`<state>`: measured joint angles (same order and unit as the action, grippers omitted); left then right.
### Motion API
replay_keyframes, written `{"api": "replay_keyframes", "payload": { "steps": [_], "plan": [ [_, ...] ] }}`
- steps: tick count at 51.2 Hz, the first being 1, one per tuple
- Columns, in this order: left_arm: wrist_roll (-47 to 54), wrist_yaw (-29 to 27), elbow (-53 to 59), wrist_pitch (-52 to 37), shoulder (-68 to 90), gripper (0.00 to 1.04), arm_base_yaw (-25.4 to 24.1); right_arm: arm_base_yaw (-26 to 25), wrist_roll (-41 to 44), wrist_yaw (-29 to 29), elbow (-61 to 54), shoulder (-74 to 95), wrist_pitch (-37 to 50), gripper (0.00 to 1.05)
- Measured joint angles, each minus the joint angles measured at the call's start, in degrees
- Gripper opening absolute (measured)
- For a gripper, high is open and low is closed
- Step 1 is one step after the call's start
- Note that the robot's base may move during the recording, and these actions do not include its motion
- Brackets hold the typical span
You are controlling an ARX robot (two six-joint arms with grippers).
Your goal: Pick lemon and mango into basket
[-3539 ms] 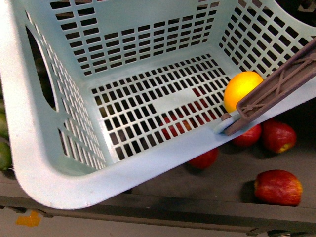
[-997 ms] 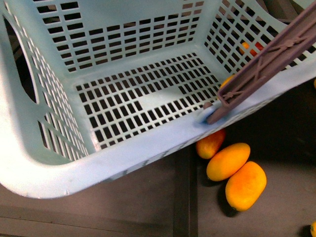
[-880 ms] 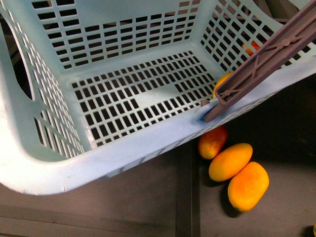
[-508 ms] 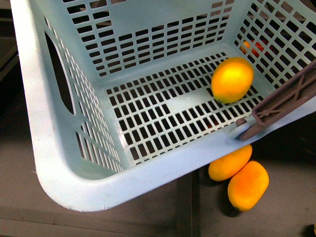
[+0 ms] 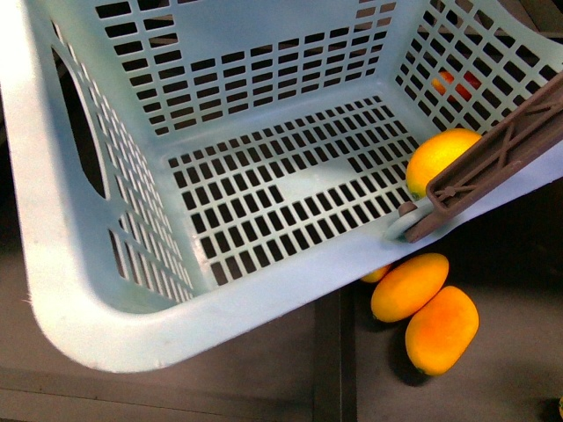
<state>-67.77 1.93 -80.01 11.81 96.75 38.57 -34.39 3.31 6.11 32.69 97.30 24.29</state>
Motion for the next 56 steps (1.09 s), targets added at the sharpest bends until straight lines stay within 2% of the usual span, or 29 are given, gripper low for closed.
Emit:
{"api": "replay_keyframes", "payload": {
  "steps": [4,11,25,41,56],
  "plan": [
    [0.0,0.0,0.0,0.0,0.0,0.05,0.0,-2.2,1.6,1.0,2.5,7.9,2.6,0.96],
    [0.0,0.1,0.0,0.0,0.0,0.05,0.0,-3.2,2.0,1.1,6.2,18.7,4.9,0.96],
    [0.0,-0.1,0.0,0.0,0.0,0.05,0.0,1.5,2.0,1.2,10.8,31.9,8.3,0.96],
    [0.0,0.0,0.0,0.0,0.0,0.05,0.0,3.7,0.8,0.3,12.6,36.9,9.5,0.96],
    [0.1,-0.3,0.0,0.0,0.0,0.05,0.0,3.3,0.6,-1.2,14.1,39.6,9.8,0.96]
  ]
}}
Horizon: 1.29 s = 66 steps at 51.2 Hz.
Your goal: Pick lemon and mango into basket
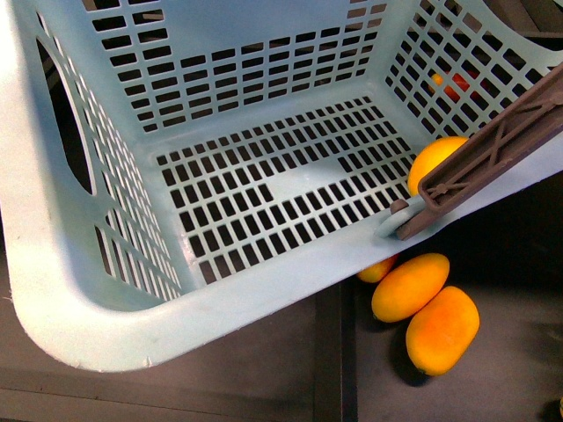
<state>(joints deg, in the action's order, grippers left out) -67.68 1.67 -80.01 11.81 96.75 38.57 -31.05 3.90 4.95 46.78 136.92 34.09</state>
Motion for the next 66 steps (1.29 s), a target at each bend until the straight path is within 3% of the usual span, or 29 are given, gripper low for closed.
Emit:
{"api": "replay_keyframes", "payload": {
  "steps": [22,39,53,66],
  "plan": [
    [0.0,0.2,0.0,0.0,0.0,0.05,0.0,1.7,-2.3,-4.7,6.5,4.6,-2.1,0.96],
    [0.0,0.2,0.0,0.0,0.0,0.05,0.0,2.5,-3.1,-5.7,7.6,5.6,-4.0,0.61],
    [0.0,0.2,0.0,0.0,0.0,0.05,0.0,-0.1,-3.3,0.5,2.2,-2.2,-3.3,0.58],
    [0.0,0.2,0.0,0.0,0.0,0.05,0.0,-3.8,-3.6,12.3,-5.0,-21.3,-5.7,0.58]
  ]
}}
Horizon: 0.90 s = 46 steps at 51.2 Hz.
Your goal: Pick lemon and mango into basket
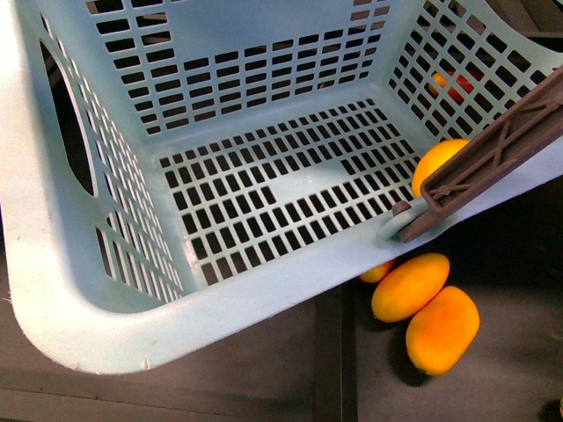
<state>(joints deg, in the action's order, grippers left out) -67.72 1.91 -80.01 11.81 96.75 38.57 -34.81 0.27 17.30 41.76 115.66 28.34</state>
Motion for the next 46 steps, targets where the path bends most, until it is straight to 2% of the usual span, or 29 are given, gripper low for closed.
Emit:
{"api": "replay_keyframes", "payload": {
  "steps": [11,15,20,27,32,37,46],
  "plan": [
    [0.0,0.0,0.0,0.0,0.0,0.05,0.0,0.3,-4.5,9.6,-4.0,-18.7,-4.3,0.58],
    [0.0,0.0,0.0,0.0,0.0,0.05,0.0,2.5,-9.5,12.3,-5.0,-27.4,-4.5,0.58],
    [0.0,0.0,0.0,0.0,0.0,0.05,0.0,6.7,-15.7,12.2,-5.1,-34.8,-4.1,0.58],
    [0.0,0.0,0.0,0.0,0.0,0.05,0.0,16.4,-22.2,7.8,-5.1,-39.6,-3.6,0.58],
    [0.0,0.0,0.0,0.0,0.0,0.05,0.0,26.5,-26.5,2.8,-3.9,-39.8,-2.0,0.58],
    [0.0,0.0,0.0,0.0,0.0,0.05,0.0,34.6,-28.9,-0.9,-1.7,-38.9,0.0,0.58],
    [0.0,0.0,0.0,0.0,0.0,0.05,0.0,44.2,-30.5,-6.1,1.8,-35.9,1.0,0.58]
  ]
}}
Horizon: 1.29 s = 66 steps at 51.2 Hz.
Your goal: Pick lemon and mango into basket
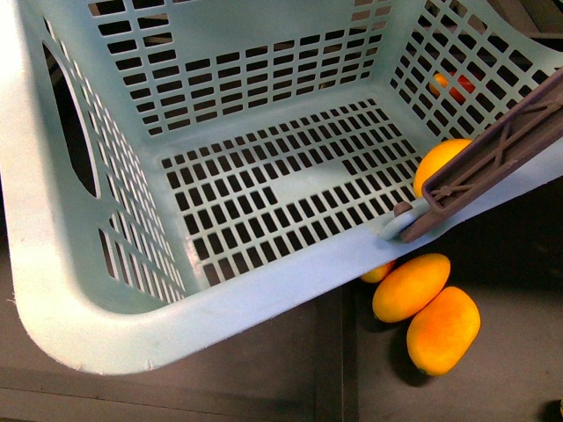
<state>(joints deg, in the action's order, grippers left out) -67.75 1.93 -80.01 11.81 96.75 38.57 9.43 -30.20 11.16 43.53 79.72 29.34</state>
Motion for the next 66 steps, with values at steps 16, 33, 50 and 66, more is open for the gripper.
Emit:
{"api": "replay_keyframes", "payload": {
  "steps": [16,33,50,66],
  "plan": [
    [0.0,0.0,0.0,0.0,0.0,0.05,0.0,4.9,0.3,-6.3,0.9,1.9,-4.1,0.95],
    [0.3,-0.2,0.1,0.2,0.1,0.05,0.0,0.6,12.9,-18.7,-6.7,-10.2,0.0,0.83],
    [0.2,0.0,0.1,0.2,0.1,0.05,0.0,-2.7,28.5,-17.6,-22.8,-18.6,10.4,0.34],
    [0.3,-0.2,0.1,0.2,0.1,0.05,0.0,-7.1,29.9,-12.0,-32.6,-28.3,10.6,0.02]
  ]
}}
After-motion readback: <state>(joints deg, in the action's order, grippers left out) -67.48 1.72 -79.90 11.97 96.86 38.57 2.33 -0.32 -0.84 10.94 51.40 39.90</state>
